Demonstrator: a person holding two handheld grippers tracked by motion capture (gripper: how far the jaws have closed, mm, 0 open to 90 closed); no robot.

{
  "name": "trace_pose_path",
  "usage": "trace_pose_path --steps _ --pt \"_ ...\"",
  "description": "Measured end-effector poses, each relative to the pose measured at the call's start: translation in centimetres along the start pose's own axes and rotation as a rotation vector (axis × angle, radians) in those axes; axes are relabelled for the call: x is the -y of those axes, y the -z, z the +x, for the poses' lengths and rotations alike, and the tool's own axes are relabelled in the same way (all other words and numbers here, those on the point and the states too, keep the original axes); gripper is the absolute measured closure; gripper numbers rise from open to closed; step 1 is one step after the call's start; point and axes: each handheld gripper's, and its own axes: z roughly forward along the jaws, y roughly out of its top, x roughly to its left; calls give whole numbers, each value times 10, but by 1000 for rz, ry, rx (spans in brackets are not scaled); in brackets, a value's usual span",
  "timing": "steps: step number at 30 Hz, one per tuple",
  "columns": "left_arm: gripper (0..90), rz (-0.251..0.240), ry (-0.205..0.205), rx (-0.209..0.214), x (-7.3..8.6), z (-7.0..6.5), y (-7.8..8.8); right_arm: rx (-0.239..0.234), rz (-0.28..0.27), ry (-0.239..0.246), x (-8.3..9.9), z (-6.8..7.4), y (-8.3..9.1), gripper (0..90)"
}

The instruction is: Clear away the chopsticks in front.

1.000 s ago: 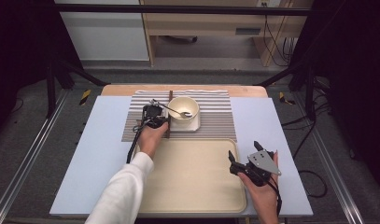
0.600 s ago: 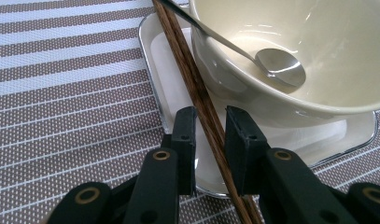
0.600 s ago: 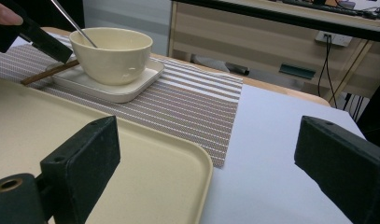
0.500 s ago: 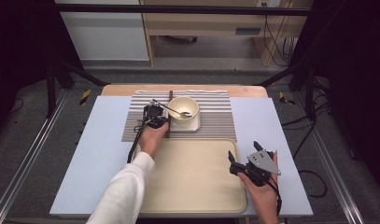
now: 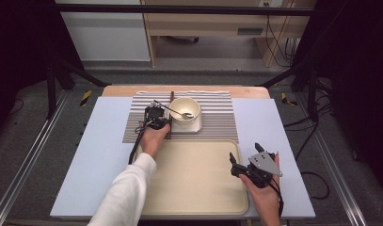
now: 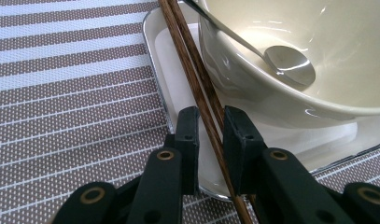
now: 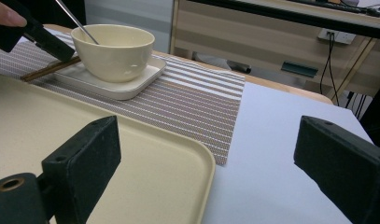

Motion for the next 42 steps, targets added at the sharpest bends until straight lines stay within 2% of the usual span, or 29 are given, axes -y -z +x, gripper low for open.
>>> trace_pose_path --steps 27,37,42 --pt "778 4 39 6 2 1 -6 -11 14 -1 1 1 -1 91" --pt "785 -4 86 18 2 2 -7 -19 14 2 1 1 -1 106" --pt "787 -8 91 19 3 3 -7 -20 13 0 0 2 -1 107"
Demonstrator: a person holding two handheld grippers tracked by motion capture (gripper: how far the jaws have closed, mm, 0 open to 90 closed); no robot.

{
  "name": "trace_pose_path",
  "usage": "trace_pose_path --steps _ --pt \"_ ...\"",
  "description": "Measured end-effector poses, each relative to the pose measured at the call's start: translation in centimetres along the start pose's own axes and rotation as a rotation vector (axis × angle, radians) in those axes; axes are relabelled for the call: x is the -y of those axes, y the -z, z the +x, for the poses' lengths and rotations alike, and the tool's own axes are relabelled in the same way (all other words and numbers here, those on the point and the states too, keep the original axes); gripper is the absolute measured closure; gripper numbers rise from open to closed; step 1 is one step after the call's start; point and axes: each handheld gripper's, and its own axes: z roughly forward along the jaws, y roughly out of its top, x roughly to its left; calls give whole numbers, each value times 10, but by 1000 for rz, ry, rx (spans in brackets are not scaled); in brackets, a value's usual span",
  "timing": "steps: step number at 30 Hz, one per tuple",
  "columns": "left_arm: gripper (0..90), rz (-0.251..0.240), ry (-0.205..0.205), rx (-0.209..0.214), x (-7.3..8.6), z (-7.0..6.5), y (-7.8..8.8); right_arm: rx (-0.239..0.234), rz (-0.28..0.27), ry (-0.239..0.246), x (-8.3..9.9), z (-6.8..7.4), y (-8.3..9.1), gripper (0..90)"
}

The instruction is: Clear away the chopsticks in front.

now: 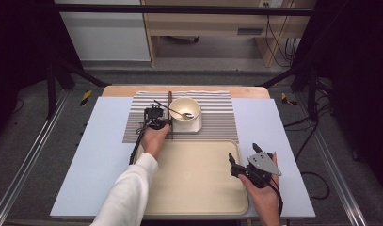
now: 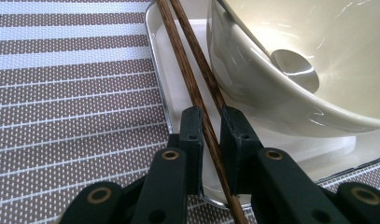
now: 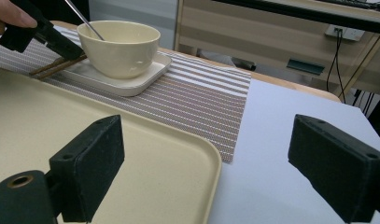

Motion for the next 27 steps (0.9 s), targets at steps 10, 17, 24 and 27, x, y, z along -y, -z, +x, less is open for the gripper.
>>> trace_pose_path --steps 10,17,24,27 --pt "791 -7 19 5 1 0 0 -5 6 0 0 1 0 111" --pt "796 -10 34 6 2 1 0 -7 5 4 0 1 0 113" --pt "810 -14 58 8 2 2 1 -9 6 2 0 1 -1 117" --pt "814 -14 64 6 2 2 1 -10 8 4 0 1 -1 118"
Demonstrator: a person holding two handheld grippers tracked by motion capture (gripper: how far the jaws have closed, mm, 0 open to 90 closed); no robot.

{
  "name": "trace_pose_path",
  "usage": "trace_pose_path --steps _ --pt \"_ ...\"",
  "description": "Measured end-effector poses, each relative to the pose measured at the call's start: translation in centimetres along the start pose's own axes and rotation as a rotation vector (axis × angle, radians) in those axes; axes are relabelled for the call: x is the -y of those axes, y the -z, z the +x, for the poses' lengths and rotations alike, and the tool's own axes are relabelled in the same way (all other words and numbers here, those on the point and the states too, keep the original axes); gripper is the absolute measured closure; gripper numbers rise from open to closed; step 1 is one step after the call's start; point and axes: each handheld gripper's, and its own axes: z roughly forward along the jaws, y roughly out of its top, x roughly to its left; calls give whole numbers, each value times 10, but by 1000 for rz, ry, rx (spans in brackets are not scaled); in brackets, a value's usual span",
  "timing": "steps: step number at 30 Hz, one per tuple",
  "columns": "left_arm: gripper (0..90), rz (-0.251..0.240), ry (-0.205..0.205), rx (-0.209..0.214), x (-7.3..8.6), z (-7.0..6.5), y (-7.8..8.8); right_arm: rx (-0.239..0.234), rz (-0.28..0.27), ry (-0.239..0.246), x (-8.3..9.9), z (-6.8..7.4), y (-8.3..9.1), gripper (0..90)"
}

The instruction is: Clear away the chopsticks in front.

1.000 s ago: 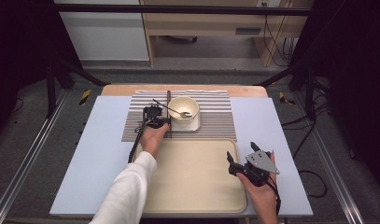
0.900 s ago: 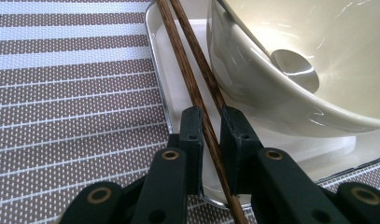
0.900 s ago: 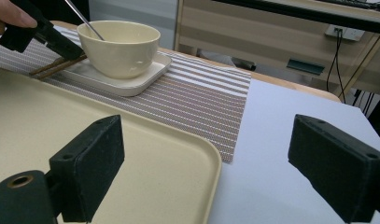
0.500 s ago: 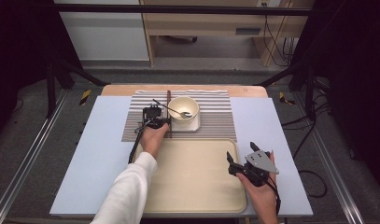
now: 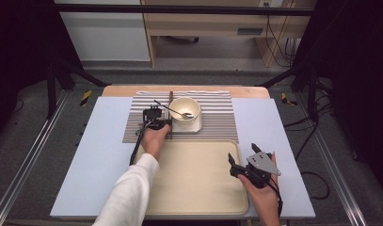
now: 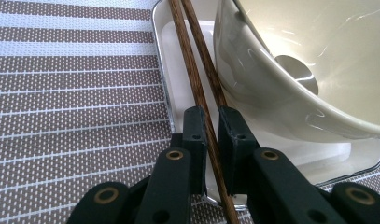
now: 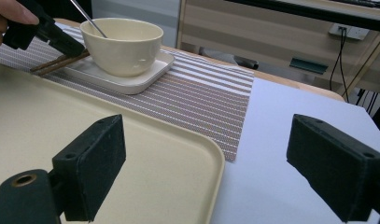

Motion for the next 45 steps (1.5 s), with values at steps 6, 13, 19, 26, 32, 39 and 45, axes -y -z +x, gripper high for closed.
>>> trace_pose_path --steps 6,13,19,26,32,39,45 --pt "837 -6 15 -9 0 1 1 -5 4 3 0 0 0 118" --pt "854 -30 21 -33 0 1 3 -8 5 8 0 1 -1 118" --pt "855 -38 9 -33 -1 2 6 -9 6 9 0 1 -1 120" --pt "855 -67 8 -40 -3 2 13 -10 4 8 0 1 -1 120" --pt "855 -72 9 -42 -4 6 21 -12 4 7 0 1 -1 120" --pt "855 -88 11 -38 -3 9 31 -13 1 4 0 1 0 116" --pt "855 -92 2 -34 -1 12 45 -21 2 1 0 2 -1 78"
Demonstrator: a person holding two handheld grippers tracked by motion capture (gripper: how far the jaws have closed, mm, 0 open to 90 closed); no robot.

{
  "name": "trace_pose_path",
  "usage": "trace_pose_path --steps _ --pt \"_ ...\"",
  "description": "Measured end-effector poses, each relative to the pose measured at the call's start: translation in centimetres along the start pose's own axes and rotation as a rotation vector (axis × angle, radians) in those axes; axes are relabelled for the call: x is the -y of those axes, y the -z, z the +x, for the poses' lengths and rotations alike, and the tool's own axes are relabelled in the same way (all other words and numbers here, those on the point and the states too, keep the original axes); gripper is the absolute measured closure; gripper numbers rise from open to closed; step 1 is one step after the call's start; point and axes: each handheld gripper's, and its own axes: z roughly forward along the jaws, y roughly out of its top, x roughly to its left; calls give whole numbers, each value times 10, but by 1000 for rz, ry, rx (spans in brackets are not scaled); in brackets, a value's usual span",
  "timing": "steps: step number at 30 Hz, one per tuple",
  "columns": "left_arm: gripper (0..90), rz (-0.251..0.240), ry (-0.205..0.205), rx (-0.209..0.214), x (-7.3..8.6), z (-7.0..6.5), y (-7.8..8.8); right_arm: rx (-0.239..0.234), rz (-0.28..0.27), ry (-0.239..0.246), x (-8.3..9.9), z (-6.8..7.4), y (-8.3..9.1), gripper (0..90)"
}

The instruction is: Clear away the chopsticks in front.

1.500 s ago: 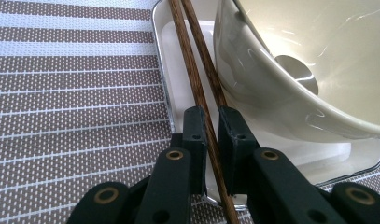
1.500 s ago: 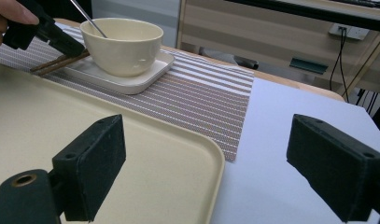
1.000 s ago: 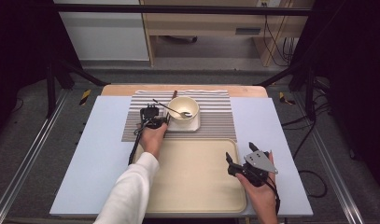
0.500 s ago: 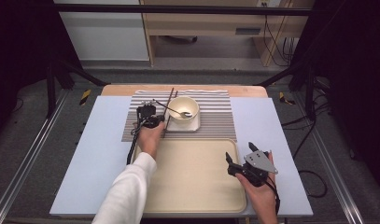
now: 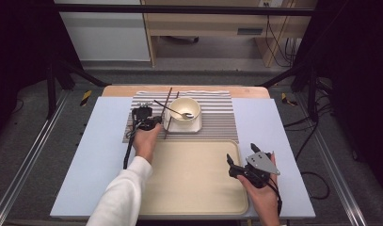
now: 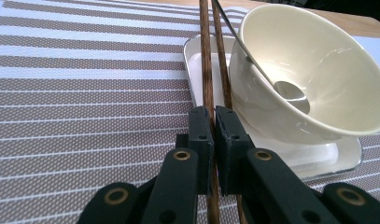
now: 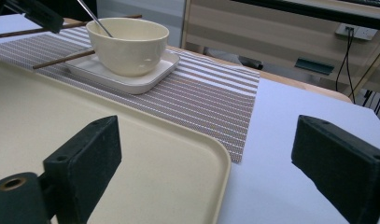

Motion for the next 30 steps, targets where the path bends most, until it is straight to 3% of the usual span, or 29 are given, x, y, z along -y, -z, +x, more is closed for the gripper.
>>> trace_pose_path --steps 8,11,14,18,24,30 --pt "855 14 16 -8 6 13 21 -8 -3 2 0 0 -1 61" --pt "855 16 43 -23 10 21 30 -26 1 16 1 1 -4 55" --pt "855 13 22 -49 14 23 37 -37 3 23 1 4 -4 47" --pt "855 20 23 -63 20 21 48 -32 -3 24 0 3 -2 38" --pt "855 10 26 -85 31 12 64 -27 -31 -26 -1 -3 5 34" --pt "855 -30 80 -46 49 10 79 -37 -24 -23 -1 -2 2 34"
